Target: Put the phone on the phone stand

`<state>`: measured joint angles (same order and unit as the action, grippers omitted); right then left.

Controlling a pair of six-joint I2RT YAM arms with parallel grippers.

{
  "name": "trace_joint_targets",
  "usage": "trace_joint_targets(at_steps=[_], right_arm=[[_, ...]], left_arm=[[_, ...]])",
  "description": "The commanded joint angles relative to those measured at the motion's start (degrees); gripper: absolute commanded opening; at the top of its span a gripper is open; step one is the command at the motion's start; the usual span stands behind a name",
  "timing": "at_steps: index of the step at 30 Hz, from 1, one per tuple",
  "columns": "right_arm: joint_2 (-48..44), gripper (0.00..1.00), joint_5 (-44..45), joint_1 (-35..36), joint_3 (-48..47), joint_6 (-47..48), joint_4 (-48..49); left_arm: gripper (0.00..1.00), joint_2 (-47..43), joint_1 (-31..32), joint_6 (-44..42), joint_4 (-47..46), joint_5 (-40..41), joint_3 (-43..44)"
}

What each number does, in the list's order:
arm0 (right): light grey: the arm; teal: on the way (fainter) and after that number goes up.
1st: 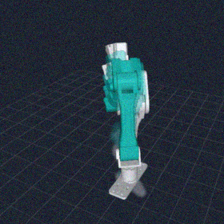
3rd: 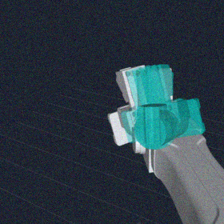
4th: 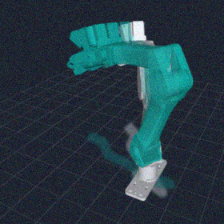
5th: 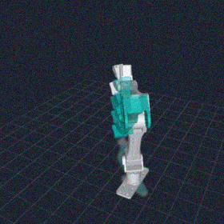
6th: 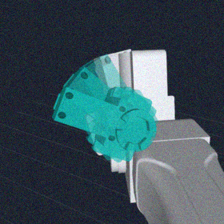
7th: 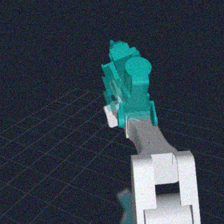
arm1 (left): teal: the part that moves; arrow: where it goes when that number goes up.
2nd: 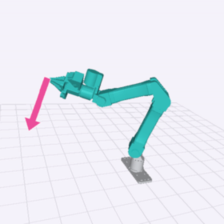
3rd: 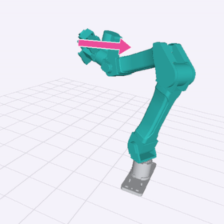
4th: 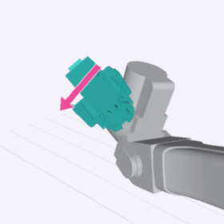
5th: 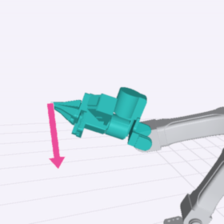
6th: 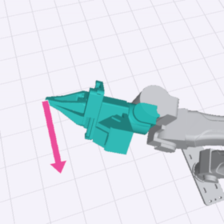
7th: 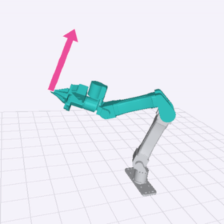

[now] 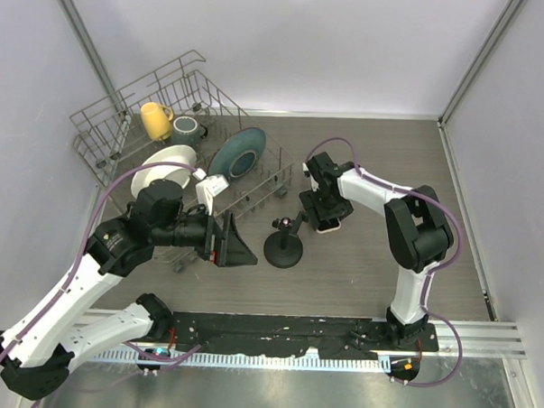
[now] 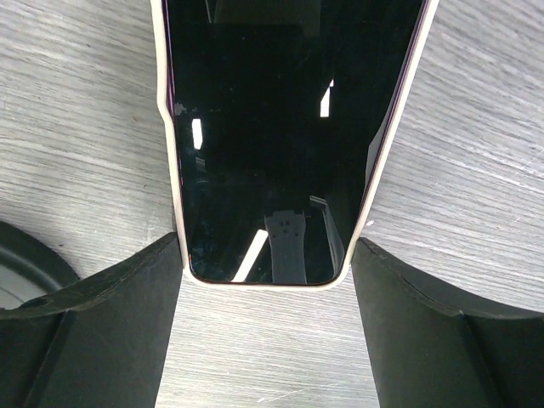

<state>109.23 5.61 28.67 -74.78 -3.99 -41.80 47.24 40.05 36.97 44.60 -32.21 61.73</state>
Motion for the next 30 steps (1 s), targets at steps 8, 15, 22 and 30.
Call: trace_joint_targets(at_steps=[8,15,22,30], right_arm=[[9.3,0.77,2.4,0.5,-15.4,0.6,0.5],[9.6,0.77,4.2,0.7,-15.8,1.0,-1.3],[-0.3,0.75,4.1,0.9,-2.4,-1.1,0.5],[-6.8,0.90,1.4,1.0,-0.3,-1.5,5.6]], left_arm=[[1.00,-1.4,0.0,-3.0,1.9,0.2,2.3],[1.00,-1.7,0.0,-4.0,3.6,0.9,3.0],[1.00,-0.1,0.0,-4.7,2.5,-0.5,2.6],[1.00,0.6,0.0,-4.5,1.0,-0.9,2.2]])
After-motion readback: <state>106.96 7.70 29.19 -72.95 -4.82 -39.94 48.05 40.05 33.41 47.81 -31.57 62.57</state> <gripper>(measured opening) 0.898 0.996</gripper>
